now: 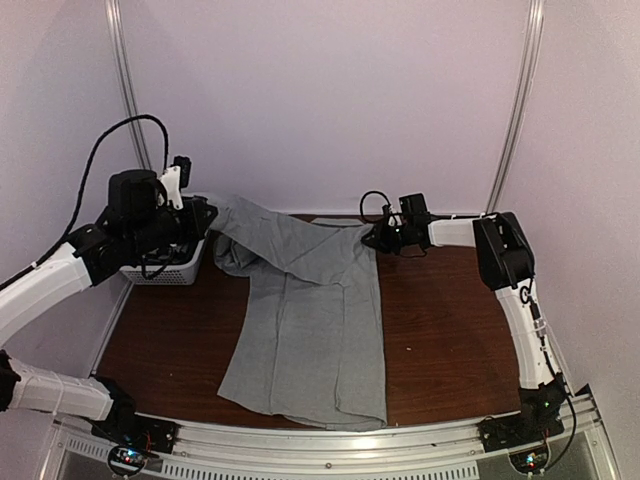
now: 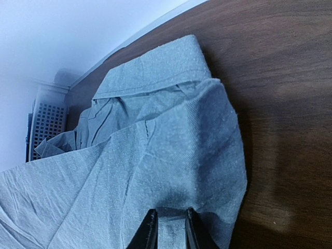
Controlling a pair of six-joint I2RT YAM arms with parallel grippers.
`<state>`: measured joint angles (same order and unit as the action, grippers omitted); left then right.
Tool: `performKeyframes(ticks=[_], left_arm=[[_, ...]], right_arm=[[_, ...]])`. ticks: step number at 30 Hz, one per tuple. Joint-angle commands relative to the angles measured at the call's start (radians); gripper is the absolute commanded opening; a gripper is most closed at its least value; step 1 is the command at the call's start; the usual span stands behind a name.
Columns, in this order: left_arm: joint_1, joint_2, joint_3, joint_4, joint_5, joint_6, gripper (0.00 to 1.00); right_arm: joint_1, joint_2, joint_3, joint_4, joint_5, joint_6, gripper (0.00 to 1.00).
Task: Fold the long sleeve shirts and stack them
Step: Place the 2/3-folded shirt on the 1/3-folded shirt.
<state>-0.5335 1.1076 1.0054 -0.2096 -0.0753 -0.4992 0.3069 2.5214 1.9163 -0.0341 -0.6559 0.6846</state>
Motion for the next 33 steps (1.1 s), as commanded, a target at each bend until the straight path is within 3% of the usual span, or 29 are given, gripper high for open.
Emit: performKeyframes(ticks=[1,7,23,33], left_arm=[[-0.046,-0.005,0.010,0.093,0.156,0.107,0.00],[-0.127,-0.010,0.002,0.119,0.215,0.193,0.00],[-0.127,-0.214,-0.183,0.145,-0.100,0.055,0.00],[-0.128,-0.155,-0.169,0.097,-0.142,0.032,0.00]], right_arm=[[-0.006,0.019,0.036,-0.003,0.026,0.012,0.20],[-0.005,0.020,0.041,-0.010,0.040,0.016,0.20],[-0.006,0.088,0.150,-0.032,0.047,0.047,0.23],[-0.009,0.134,0.220,-0.042,0.039,0.071,0.27]])
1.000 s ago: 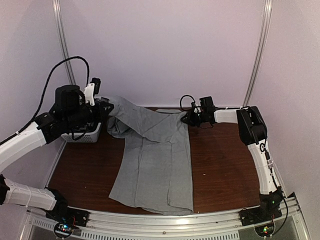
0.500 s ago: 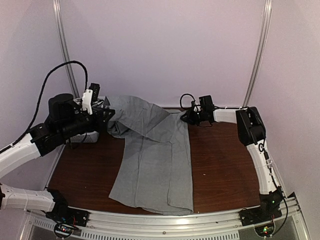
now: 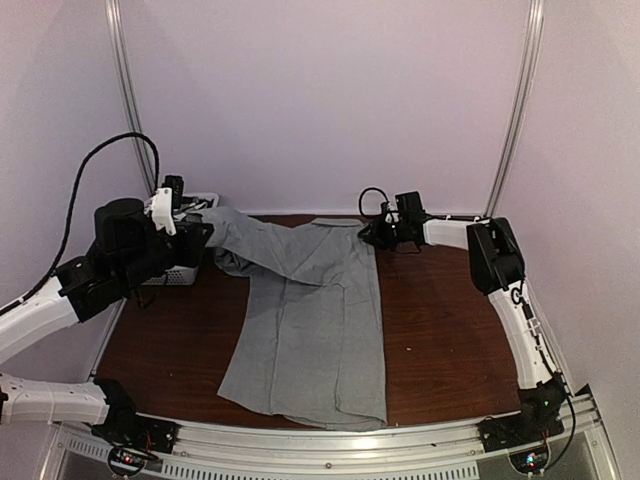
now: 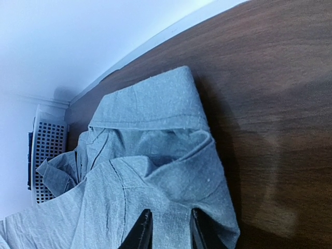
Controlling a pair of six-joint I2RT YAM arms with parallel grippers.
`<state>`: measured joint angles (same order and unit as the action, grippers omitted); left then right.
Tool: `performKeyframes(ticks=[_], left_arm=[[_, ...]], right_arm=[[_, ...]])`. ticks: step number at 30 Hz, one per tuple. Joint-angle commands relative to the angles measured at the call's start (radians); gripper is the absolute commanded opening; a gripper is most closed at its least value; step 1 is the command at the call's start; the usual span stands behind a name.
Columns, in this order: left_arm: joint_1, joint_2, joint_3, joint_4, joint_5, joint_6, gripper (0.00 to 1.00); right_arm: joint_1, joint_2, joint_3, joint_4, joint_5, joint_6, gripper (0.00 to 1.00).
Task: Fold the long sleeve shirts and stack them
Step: Place the 2/3-folded shirt on the 1/3-folded shirt.
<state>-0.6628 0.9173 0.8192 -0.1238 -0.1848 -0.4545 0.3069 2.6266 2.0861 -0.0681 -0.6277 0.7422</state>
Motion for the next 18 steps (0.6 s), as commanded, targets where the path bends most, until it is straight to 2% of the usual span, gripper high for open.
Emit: performKeyframes(ticks=[1,4,13,18], left_arm=[[0.002,0.049,0.025,0.008,-0.030,-0.010,0.00],[0.002,0.084,0.053,0.007,-0.011,0.001,0.00],[0.002,0.189,0.137,0.030,0.073,0.053,0.00],[0.003,0.295,0.250,0.036,0.199,0.147,0.00]], right_arm=[[-0.011,0.032,0.060,-0.009,0.006,0.016,0.28],[-0.019,0.034,0.074,0.008,-0.003,0.038,0.31],[-0.042,0.100,0.120,0.105,-0.057,0.146,0.32],[-0.045,0.110,0.129,0.121,-0.080,0.166,0.31]])
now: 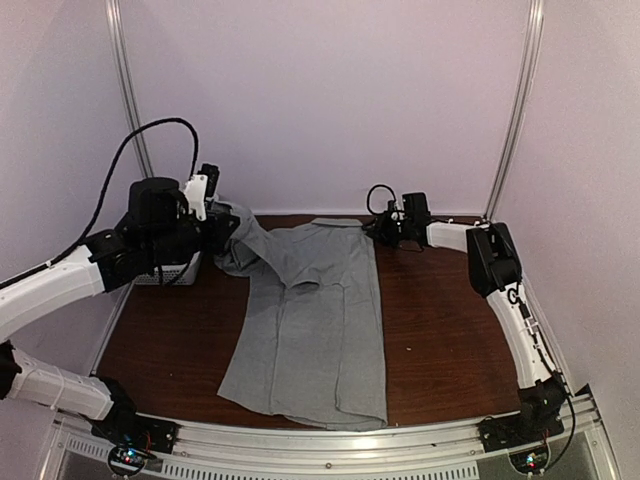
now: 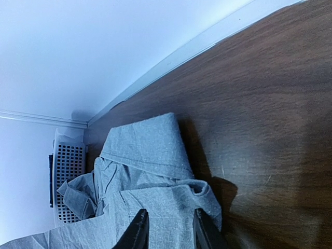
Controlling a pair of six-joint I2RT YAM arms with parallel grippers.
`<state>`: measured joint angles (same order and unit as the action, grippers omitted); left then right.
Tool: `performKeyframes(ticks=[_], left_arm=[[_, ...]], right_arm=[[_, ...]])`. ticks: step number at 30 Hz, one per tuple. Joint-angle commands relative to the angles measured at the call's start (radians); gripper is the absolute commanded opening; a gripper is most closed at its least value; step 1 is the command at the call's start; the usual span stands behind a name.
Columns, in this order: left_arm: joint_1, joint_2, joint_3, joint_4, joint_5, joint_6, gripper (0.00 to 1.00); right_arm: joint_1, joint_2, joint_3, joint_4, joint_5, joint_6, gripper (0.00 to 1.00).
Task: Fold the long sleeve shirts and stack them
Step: Place the 2/3-folded shirt on the 1/3-folded shirt.
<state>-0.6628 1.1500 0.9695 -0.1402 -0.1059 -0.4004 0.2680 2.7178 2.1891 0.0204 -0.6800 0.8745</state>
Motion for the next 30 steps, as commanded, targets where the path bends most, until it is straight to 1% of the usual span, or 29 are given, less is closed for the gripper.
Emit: performKeyframes(ticks=[1,3,6,8,11,15,17,21,26,30], left_arm=[[0.002,0.089,0.125,0.054,0.176,0.115,0.00],[0.002,0.147,0.193,0.054,0.274,0.154,0.00],[-0.005,0.235,0.269,0.052,0.370,0.203,0.00],[-0.021,0.295,0.323,0.040,0.416,0.235,0.00],[-0.054,0.403,0.402,0.002,0.468,0.282,0.00],[-0.115,0.531,0.474,-0.046,0.518,0.326,0.00],[-0.153,0.592,0.496,-0.076,0.521,0.344,0.00],[-0.226,0.690,0.480,-0.080,0.501,0.343,0.00],[-0.295,0.764,0.447,-0.072,0.498,0.334,0.00],[-0.308,0.776,0.435,-0.078,0.502,0.335,0.00]], right_arm=[[-0.006,0.011,0.025,0.028,-0.031,0.028,0.31],[-0.006,-0.015,0.020,0.012,-0.030,0.008,0.32],[-0.007,-0.084,0.004,-0.025,-0.005,-0.051,0.34],[-0.009,-0.135,-0.016,-0.053,0.015,-0.084,0.35],[-0.014,-0.226,-0.095,-0.055,0.039,-0.113,0.36],[-0.021,-0.356,-0.244,-0.051,0.076,-0.153,0.36],[-0.021,-0.437,-0.359,-0.031,0.107,-0.170,0.36],[-0.023,-0.580,-0.584,0.052,0.141,-0.182,0.38],[-0.015,-0.745,-0.844,0.130,0.163,-0.192,0.41],[0.001,-0.854,-0.978,0.130,0.181,-0.219,0.42]])
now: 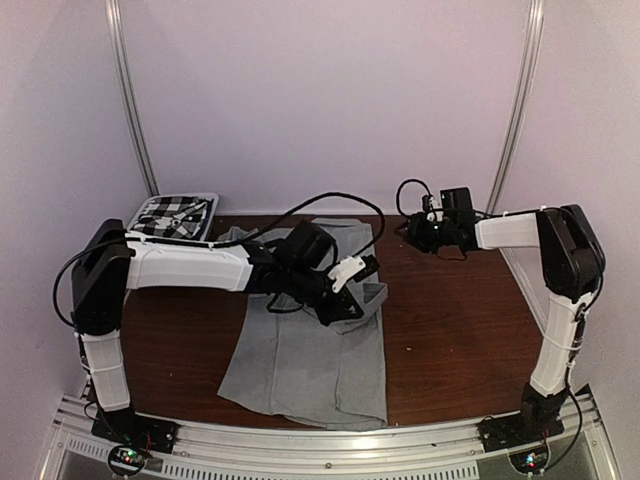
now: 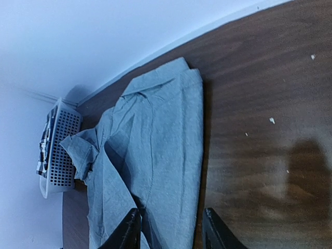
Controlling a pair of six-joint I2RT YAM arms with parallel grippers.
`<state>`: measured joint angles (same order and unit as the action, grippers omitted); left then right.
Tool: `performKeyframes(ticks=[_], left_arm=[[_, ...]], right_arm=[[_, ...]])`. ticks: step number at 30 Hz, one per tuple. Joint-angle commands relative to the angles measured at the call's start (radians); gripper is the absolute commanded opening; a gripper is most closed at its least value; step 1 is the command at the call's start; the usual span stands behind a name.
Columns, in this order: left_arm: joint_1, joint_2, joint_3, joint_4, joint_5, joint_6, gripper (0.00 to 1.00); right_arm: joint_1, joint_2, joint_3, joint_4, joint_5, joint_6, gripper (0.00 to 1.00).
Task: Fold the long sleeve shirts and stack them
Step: Place the 2/3-folded shirt on the 1/3-folded shirt.
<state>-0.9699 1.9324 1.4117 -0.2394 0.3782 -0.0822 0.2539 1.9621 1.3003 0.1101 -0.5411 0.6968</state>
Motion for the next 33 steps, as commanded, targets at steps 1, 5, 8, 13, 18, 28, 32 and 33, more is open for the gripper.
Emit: performKeyframes(ticks=[1,5,8,13,18,28,32,33], left_arm=[[-0.001,-0.006,-0.004,0.012,0.021,0.021,0.00],[-0.003,-0.013,-0.008,-0.010,0.039,0.032,0.00],[-0.003,-0.025,-0.029,-0.019,0.042,0.038,0.03],[-0.010,-0.040,-0.042,-0.064,0.086,0.067,0.20],[-0.008,-0.102,-0.107,-0.001,0.074,0.008,0.57],[0.178,-0.157,-0.214,0.065,-0.200,-0.456,0.57],[0.264,-0.146,-0.279,0.117,-0.202,-0.573,0.56],[0.276,-0.134,-0.281,0.127,-0.191,-0.583,0.56]], right_arm=[[0.022,-0.117,-0.109,0.038,0.046,-0.048,0.42],[0.053,-0.194,-0.165,-0.004,0.076,-0.083,0.43],[0.088,-0.258,-0.214,-0.036,0.106,-0.111,0.45],[0.144,-0.367,-0.333,-0.078,0.136,-0.137,0.47],[0.208,-0.480,-0.452,-0.103,0.177,-0.152,0.49],[0.367,-0.653,-0.675,-0.202,0.308,-0.120,0.54],[0.398,-0.674,-0.738,-0.191,0.352,-0.092,0.53],[0.406,-0.670,-0.742,-0.198,0.369,-0.088,0.53]])
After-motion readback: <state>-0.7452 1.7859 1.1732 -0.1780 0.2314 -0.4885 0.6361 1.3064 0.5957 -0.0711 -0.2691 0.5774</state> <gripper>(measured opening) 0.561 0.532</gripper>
